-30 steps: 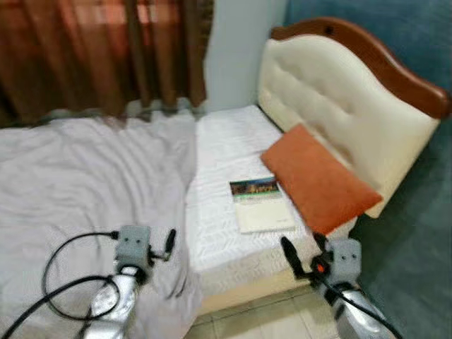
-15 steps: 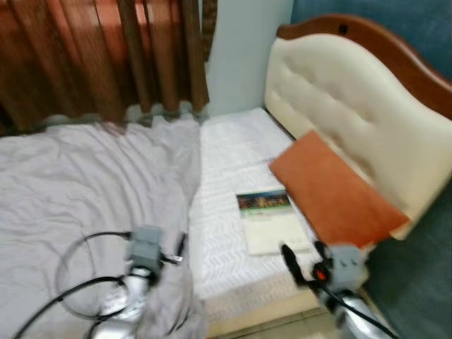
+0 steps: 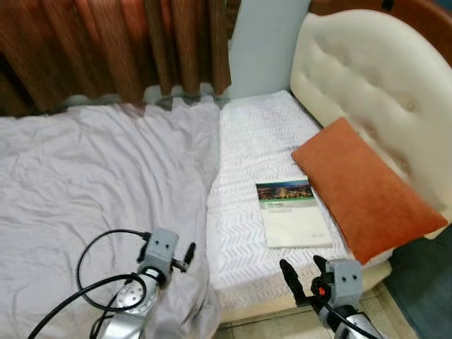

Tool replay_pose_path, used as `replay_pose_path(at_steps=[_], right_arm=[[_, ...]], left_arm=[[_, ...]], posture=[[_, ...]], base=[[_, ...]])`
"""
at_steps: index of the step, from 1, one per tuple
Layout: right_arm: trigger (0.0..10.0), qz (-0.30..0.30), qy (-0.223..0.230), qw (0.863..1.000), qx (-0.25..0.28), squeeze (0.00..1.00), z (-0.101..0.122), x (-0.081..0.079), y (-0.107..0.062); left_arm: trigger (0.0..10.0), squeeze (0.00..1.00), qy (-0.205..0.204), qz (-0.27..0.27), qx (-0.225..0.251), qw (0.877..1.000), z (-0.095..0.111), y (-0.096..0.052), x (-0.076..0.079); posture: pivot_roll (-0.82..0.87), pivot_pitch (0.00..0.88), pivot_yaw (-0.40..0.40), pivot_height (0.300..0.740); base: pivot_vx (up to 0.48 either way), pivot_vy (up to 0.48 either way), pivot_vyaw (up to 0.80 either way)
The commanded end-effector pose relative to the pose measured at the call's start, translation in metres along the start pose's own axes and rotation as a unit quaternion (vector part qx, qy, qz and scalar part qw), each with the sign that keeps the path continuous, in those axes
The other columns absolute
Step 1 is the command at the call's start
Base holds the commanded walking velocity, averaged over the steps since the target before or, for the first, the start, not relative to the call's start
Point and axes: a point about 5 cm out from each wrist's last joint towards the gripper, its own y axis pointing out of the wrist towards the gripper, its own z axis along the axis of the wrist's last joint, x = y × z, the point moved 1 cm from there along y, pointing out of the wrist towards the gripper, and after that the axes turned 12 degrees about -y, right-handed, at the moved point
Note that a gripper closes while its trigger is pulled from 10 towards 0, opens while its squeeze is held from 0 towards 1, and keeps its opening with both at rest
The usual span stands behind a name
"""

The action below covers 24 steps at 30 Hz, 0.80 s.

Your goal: Clean up the room

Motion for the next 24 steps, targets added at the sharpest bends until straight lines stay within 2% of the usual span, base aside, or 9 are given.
replay_pose_path(at_steps=[1,2,5,7,9,11,13,18,24], right_arm=[[10.0,0.0,-0.001,1.0,0.0,0.0,0.003,-0.002,-0.002],[10.0,0.002,0.0,1.0,-0.002,0.0,0.003,-0.003,-0.004],[10.0,0.025,0.005,1.0,0.004,0.0,0.016,-0.018,-0.026],[10.0,0.028,0.007,1.0,-0.003,0.0,0.013,-0.021,-0.027],[10.0,0.033,0.012,0.999,-0.013,0.0,0.01,-0.03,-0.03],[10.0,0.035,0.026,0.999,-0.026,0.0,0.01,-0.044,-0.043],[10.0,0.036,0.029,0.999,-0.025,0.0,0.014,-0.047,-0.048],[10.0,0.033,0.052,0.996,-0.062,0.0,0.005,-0.061,-0.069],[10.0,0.052,0.065,0.995,-0.059,0.0,0.02,-0.073,-0.089]], left_arm=[[10.0,0.0,0.017,-0.014,-0.039,0.999,-0.013,0.002,0.003],[10.0,0.0,0.027,-0.019,-0.058,0.998,-0.018,0.004,0.003],[10.0,0.0,0.087,0.001,-0.106,0.991,-0.024,0.016,-0.004],[10.0,0.0,0.103,0.021,-0.113,0.988,-0.026,0.019,-0.006],[10.0,0.0,0.148,0.067,-0.095,0.982,-0.017,0.025,-0.012],[10.0,0.0,0.187,0.109,-0.04,0.975,0.009,0.035,-0.017],[10.0,0.0,0.18,0.114,-0.031,0.977,0.014,0.036,-0.018],[10.0,0.0,0.129,0.13,-0.07,0.981,0.004,0.037,-0.023],[10.0,0.0,0.085,0.212,-0.069,0.971,0.009,0.032,-0.053]], posture=[[-0.13,0.17,0.018,0.74],[-0.14,0.181,0.017,0.74],[-0.19,0.354,0.031,0.74],[-0.19,0.354,0.031,0.74],[-0.22,0.427,0.019,0.74],[-0.23,0.527,0.023,0.74],[-0.23,0.55,0.028,0.74],[-0.24,0.592,0.038,0.74],[-0.3,0.617,0.014,0.74]], base=[[0.0,0.0,0.0],[0.0,0.0,0.0],[0.0,0.0,0.0],[0.0,0.0,0.0],[0.0,0.0,0.0],[0.0,0.0,0.0],[0.0,0.0,0.0],[0.0,0.0,0.0],[0.0,0.0,0.0]])
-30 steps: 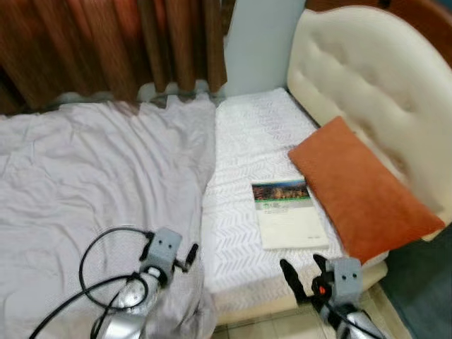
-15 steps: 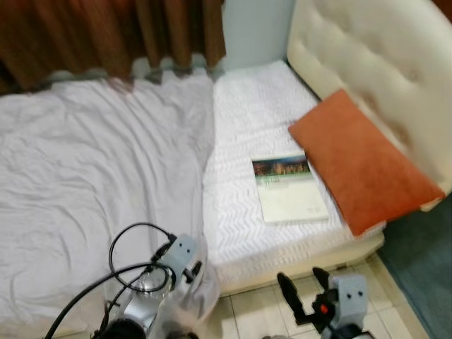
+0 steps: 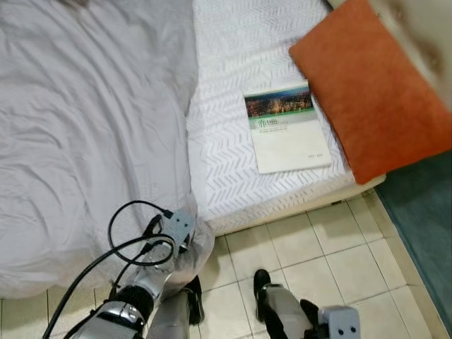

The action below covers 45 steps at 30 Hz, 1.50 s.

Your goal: Clean up the room

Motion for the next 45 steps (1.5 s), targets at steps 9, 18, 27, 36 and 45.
replay_pose_path(at_steps=[9,18,27,36,45], right_arm=[[10.0,0.069,0.036,0.996,-0.041,0.0,-0.005,-0.03,-0.034],[10.0,0.122,0.042,0.99,-0.048,0.0,-0.003,-0.048,-0.04],[10.0,0.121,0.048,0.989,-0.064,0.0,-0.006,-0.053,-0.047],[10.0,0.115,0.047,0.99,-0.068,0.0,-0.011,-0.052,-0.043],[10.0,0.108,0.04,0.99,-0.076,0.0,-0.017,-0.048,-0.042]], left_arm=[[10.0,0.0,-0.145,0.014,-0.067,0.987,-0.025,-0.003,-0.009],[10.0,0.0,-0.203,-0.055,-0.086,0.974,-0.022,-0.004,0.013],[0.0,0.0,-0.175,-0.053,-0.103,0.978,-0.025,-0.004,0.011],[0.0,0.0,-0.064,-0.132,-0.063,0.987,-0.006,-0.005,0.041],[0.0,0.0,-0.051,-0.266,-0.028,0.962,0.017,-0.02,0.103]], posture=[[-0.34,0.631,-0.02,0.74],[-0.35,0.641,-0.03,0.74],[-0.36,0.652,-0.025,0.74],[-0.32,0.642,0.002,0.74],[-0.3,0.633,0.02,0.74]], base=[[0.0,0.0,0.0],[0.0,0.0,0.0],[0.0,0.0,0.0],[0.0,0.0,0.0],[0.0,0.0,0.0]])
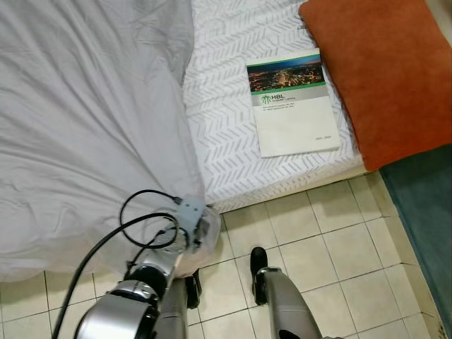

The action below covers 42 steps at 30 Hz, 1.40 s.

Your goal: Clean up the room

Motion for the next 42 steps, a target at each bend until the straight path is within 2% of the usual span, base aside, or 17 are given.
replay_pose_path(at_steps=[1,3,4,7,8,10,14,15,16,17,19,21,24,25,28,39,42], right_arm=[[10.0,0.017,0.02,0.999,-0.037,0.0,-0.015,-0.012,-0.002],[10.0,0.012,0.018,0.999,-0.041,0.0,-0.018,-0.009,-0.005],[10.0,0.012,0.018,0.999,-0.041,0.0,-0.018,-0.009,-0.005],[10.0,0.011,0.016,0.999,-0.044,0.0,-0.02,-0.008,-0.006],[10.0,0.011,0.016,0.999,-0.044,0.0,-0.02,-0.008,-0.006],[10.0,0.01,0.014,0.999,-0.047,0.0,-0.021,-0.008,-0.006],[10.0,0.008,0.013,0.999,-0.047,0.0,-0.022,-0.007,-0.005],[10.0,0.007,0.012,0.999,-0.046,0.0,-0.022,-0.006,-0.005],[10.0,0.004,0.012,0.999,-0.04,0.0,-0.02,-0.005,-0.004],[10.0,0.004,0.012,0.999,-0.04,0.0,-0.02,-0.005,-0.004],[10.0,-0.001,0.017,1.0,-0.027,0.0,-0.017,-0.004,-0.003],[10.0,-0.003,0.016,1.0,-0.027,0.0,-0.017,-0.003,-0.003],[10.0,-0.004,0.016,0.999,-0.031,0.0,-0.019,-0.002,-0.003],[10.0,-0.004,0.016,0.999,-0.031,0.0,-0.019,-0.002,-0.003],[10.0,-0.003,0.019,0.999,-0.033,0.0,-0.021,0.0,-0.003],[10.0,0.009,0.017,0.999,-0.034,0.0,-0.02,-0.002,-0.001],[10.0,0.011,0.015,0.999,-0.037,0.0,-0.021,-0.002,-0.001]], left_arm=[[0.0,0.0,0.009,-0.083,-0.047,0.995,-0.027,-0.003,0.04],[0.0,0.0,-0.011,-0.172,-0.034,0.985,-0.02,-0.005,0.09],[0.0,0.0,-0.011,-0.172,-0.034,0.985,-0.02,-0.005,0.09],[0.0,0.0,-0.034,-0.232,-0.015,0.972,-0.01,-0.009,0.128],[0.0,0.0,-0.034,-0.232,-0.015,0.972,-0.01,-0.009,0.128],[0.0,0.0,-0.052,-0.271,0.003,0.961,0.0,-0.015,0.157],[0.0,0.0,-0.038,-0.261,0.012,0.964,0.003,-0.015,0.158],[2.3,0.0,-0.027,-0.236,0.027,0.971,0.006,-0.012,0.151],[10.0,0.0,-0.01,-0.184,0.07,0.98,0.017,-0.007,0.132],[10.0,0.0,-0.01,-0.184,0.07,0.98,0.017,-0.007,0.132],[10.0,0.0,-0.018,-0.105,0.142,0.984,0.036,-0.004,0.093],[10.0,0.0,-0.025,-0.093,0.152,0.984,0.038,-0.004,0.083],[10.0,0.0,-0.06,-0.019,0.174,0.983,0.027,-0.011,0.033],[10.0,0.0,-0.06,-0.019,0.174,0.983,0.027,-0.011,0.033],[10.0,0.0,-0.075,0.029,0.174,0.982,0.01,-0.02,-0.001],[10.0,0.0,-0.082,0.063,0.121,0.987,-0.006,-0.016,-0.004],[10.0,0.0,-0.048,0.077,0.088,0.992,-0.009,-0.013,-0.013]], posture=[[-0.3,0.633,0.02,0.74],[-0.29,0.632,0.027,0.74],[-0.29,0.632,0.027,0.74],[-0.29,0.628,0.027,0.74],[-0.29,0.628,0.027,0.74],[-0.3,0.624,0.027,0.74],[-0.29,0.62,0.03,0.74],[-0.29,0.62,0.031,0.74],[-0.29,0.619,0.033,0.74],[-0.29,0.619,0.033,0.74],[-0.29,0.619,0.033,0.74],[-0.29,0.616,0.034,0.74],[-0.27,0.619,0.034,0.74],[-0.27,0.619,0.034,0.74],[-0.26,0.622,0.032,0.74],[-0.26,0.627,0.009,0.74],[-0.27,0.627,0.007,0.74]], base=[[0.0,0.0,0.0],[0.0,0.0,0.0],[0.0,0.0,0.0],[0.0,0.0,0.0],[0.0,0.0,0.0],[0.0,0.0,0.0],[0.0,0.0,0.0],[0.0,0.0,0.0],[0.0,0.0,0.0],[0.0,0.0,0.0],[0.0,0.0,0.0],[0.0,0.0,0.0],[0.0,0.0,0.0],[0.0,0.0,0.0],[0.0,0.0,0.0],[-0.14,0.0,0.0],[0.0,0.0,0.0]])
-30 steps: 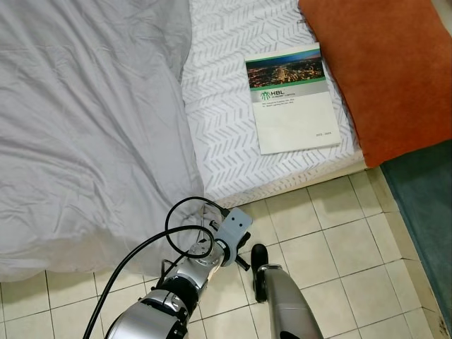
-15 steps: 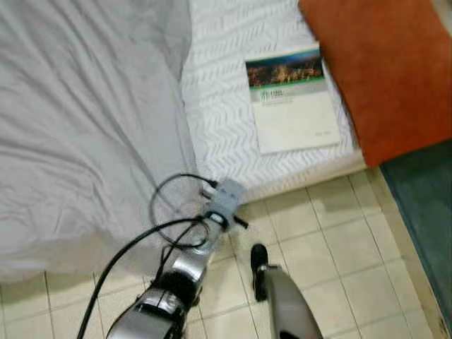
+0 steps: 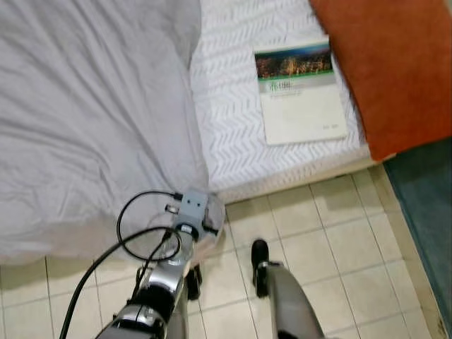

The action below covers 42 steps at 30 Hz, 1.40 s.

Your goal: Clean up the room

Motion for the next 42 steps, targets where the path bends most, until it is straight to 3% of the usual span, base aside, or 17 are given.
replay_pose_path(at_steps=[1,2,6,9,12,16,22,24,28,33,34,38,42], right_arm=[[10.0,0.009,0.013,0.999,-0.033,0.0,-0.013,-0.004,-0.005],[10.0,0.008,0.013,0.999,-0.034,0.0,-0.013,-0.004,-0.006],[10.0,0.008,0.013,0.999,-0.036,0.0,-0.013,-0.004,-0.007],[10.0,0.007,0.014,0.999,-0.041,0.0,-0.014,-0.004,-0.009],[10.0,0.009,0.014,0.999,-0.043,0.0,-0.015,-0.004,-0.009],[10.0,0.01,0.015,0.999,-0.045,0.0,-0.016,-0.006,-0.01],[10.0,0.012,0.015,0.999,-0.047,0.0,-0.015,-0.008,-0.011],[10.0,0.011,0.016,0.999,-0.047,0.0,-0.014,-0.01,-0.014],[10.0,0.009,0.018,0.999,-0.05,0.0,-0.012,-0.015,-0.021],[10.0,0.017,0.031,0.997,-0.062,0.0,-0.014,-0.033,-0.032],[10.0,0.017,0.033,0.997,-0.063,0.0,-0.014,-0.034,-0.033],[10.0,0.014,0.038,0.997,-0.065,0.0,-0.013,-0.037,-0.035],[10.0,0.007,0.04,0.997,-0.067,0.0,-0.013,-0.038,-0.039]], left_arm=[[10.0,0.0,0.025,0.01,-0.054,0.998,-0.023,-0.007,-0.006],[10.0,1.0,0.051,0.018,-0.052,0.997,-0.018,-0.004,-0.013],[10.0,1.0,0.088,0.031,-0.033,0.995,-0.005,0.002,-0.021],[10.0,1.0,0.162,0.06,0.01,0.985,0.024,0.012,-0.033],[10.0,1.0,0.133,0.058,0.013,0.989,0.034,0.016,-0.035],[10.0,1.0,0.134,0.053,0.02,0.989,0.043,0.021,-0.031],[10.0,1.0,0.075,0.064,-0.032,0.995,0.028,0.019,-0.031],[10.0,1.0,0.036,0.066,-0.042,0.996,0.028,0.021,-0.03],[10.0,1.0,0.048,0.063,-0.034,0.996,0.033,0.022,-0.027],[10.0,1.0,0.022,0.058,-0.063,0.996,0.02,0.019,-0.024],[10.0,0.0,0.012,0.061,-0.073,0.995,0.015,0.018,-0.025],[10.0,0.0,-0.005,0.063,-0.124,0.99,-0.005,0.011,-0.029],[10.0,0.0,0.026,0.08,-0.138,0.987,-0.011,0.007,-0.042]], posture=[[-0.27,0.627,0.007,0.74],[-0.28,0.626,0.0,0.74],[-0.29,0.628,0.0,0.74],[-0.28,0.629,0.0,0.74],[-0.28,0.63,0.001,0.74],[-0.28,0.63,0.001,0.74],[-0.3,0.635,-0.003,0.74],[-0.33,0.635,-0.006,0.74],[-0.35,0.655,-0.014,0.74],[-0.39,0.668,-0.027,0.74],[-0.39,0.67,-0.024,0.74],[-0.41,0.668,-0.026,0.74],[-0.41,0.659,-0.026,0.74]], base=[[0.0,0.0,0.0],[0.0,0.0,0.0],[0.0,0.0,0.0],[0.0,0.0,0.0],[0.0,0.0,0.0],[0.0,0.0,0.0],[0.0,0.0,0.0],[0.0,0.0,0.0],[0.0,0.0,0.0],[0.0,0.0,0.0],[0.0,0.0,0.0],[0.0,0.0,0.0],[0.0,0.0,0.0]])
